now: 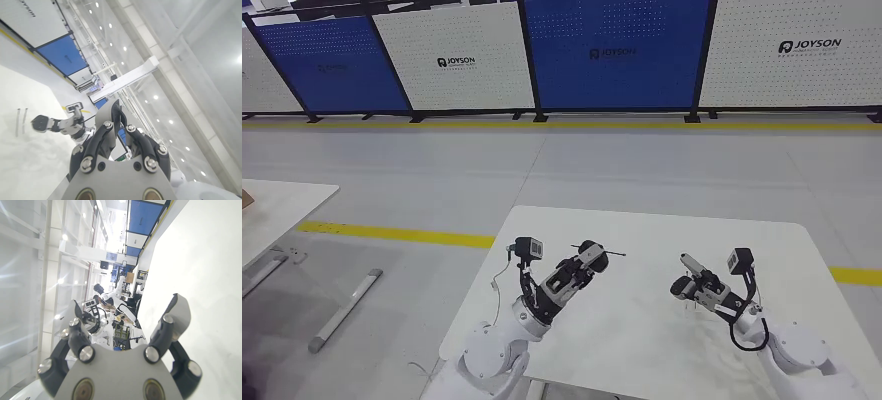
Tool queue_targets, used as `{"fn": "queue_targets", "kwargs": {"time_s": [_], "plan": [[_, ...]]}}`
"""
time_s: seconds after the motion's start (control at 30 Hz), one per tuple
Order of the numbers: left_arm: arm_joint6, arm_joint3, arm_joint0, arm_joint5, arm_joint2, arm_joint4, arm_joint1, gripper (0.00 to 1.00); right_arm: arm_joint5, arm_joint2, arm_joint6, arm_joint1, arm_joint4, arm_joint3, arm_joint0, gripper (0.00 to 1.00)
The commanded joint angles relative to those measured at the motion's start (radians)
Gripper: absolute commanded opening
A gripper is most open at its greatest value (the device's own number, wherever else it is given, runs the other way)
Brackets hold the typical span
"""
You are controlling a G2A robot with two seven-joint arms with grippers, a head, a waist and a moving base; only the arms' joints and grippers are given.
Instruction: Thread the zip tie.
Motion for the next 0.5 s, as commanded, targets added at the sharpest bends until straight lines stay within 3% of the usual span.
{"fn": "queue_targets", "kwargs": {"time_s": [0.0,0.37,0.47], "plan": [[0.009,-0.037,0.015,0.003,-0.008,-0.015,0.0,0.0,0.0,0.0,0.0,0.0,0.0,0.0,0.0,1.0],[0.017,-0.04,0.019,0.003,-0.012,-0.018,0.0,0.0,0.0,0.0,0.0,0.0,0.0,0.0,0.0,1.0],[0.038,-0.045,0.003,0.003,0.003,-0.052,-0.004,0.0,0.0,0.0,0.0,0.0,0.0,0.0,0.0,1.0]]}}
